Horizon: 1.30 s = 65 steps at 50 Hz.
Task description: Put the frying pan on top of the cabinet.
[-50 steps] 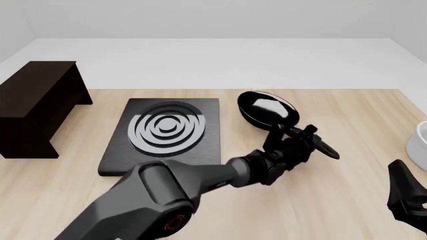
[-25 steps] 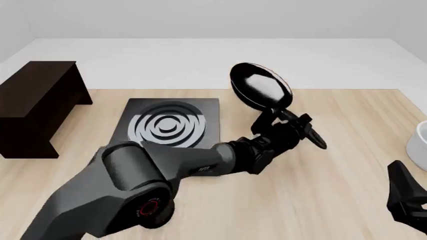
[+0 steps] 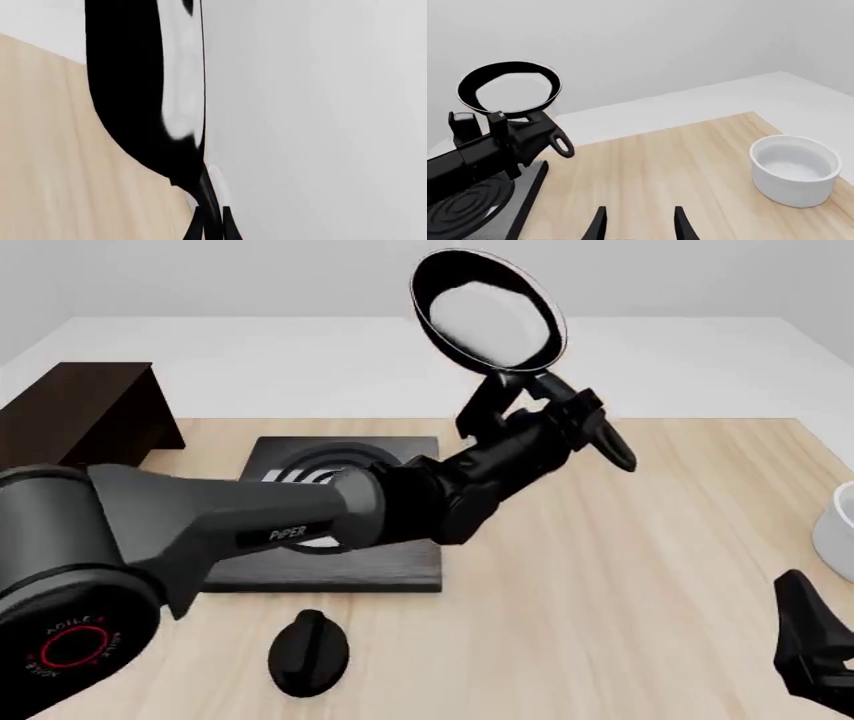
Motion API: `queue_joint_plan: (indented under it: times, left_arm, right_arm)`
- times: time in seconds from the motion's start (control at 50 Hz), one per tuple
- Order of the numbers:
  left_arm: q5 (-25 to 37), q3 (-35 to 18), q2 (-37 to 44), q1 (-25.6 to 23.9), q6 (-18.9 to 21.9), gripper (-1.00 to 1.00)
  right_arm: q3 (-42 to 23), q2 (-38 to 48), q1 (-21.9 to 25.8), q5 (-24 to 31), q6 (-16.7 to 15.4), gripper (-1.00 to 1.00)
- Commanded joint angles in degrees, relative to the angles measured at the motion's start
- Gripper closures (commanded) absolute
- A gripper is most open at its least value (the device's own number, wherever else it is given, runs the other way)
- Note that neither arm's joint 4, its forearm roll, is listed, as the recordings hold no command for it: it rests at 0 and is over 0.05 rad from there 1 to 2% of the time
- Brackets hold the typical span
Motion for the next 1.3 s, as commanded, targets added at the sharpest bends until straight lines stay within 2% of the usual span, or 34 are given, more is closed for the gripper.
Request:
queue_joint_plan:
  times: [0.02, 0.08, 0.18, 0.36, 0.56, 0.68, 1.04, 1.3]
  left_arm:
    - [-3.02, 8.91, -14.58, 2.43, 6.33, 1.00]
    - [-3.14, 11.23, -17.72, 3.21, 7.44, 1.00]
    - [-3.09, 13.22, -20.14, 4.94, 6.80, 1.00]
    - [-2.49, 18.47, -26.88, 11.94, 7.41, 1.00]
    - [-3.37, 24.22, -33.43, 17.51, 8.16, 1.00]
    - [-4.81, 28.45, -35.96, 20.94, 6.88, 1.00]
    - [-6.56, 36.63, -44.53, 28.21, 5.36, 1.00]
    - [-7.63, 40.43, -45.03, 34.79, 3.34, 1.00]
  right_arm:
    - [-0.01, -0.93, 0.22, 1.13, -0.25, -1.00]
    - [-0.01, -0.98, 0.28, 1.19, -0.50, -1.00]
    - [-0.01, -1.04, 0.17, 1.21, -0.67, -1.00]
    - [-0.01, -1.08, 0.32, 1.37, -1.07, -1.00]
    - [-0.01, -1.12, 0.06, 1.37, -1.31, -1.00]
    - [-0.01, -1.15, 0.31, 1.37, -1.32, -1.00]
    - [0.00, -1.17, -0.03, 1.22, -1.22, -1.00]
    - [-0.01, -1.17, 0.25, 1.19, -1.42, -1.00]
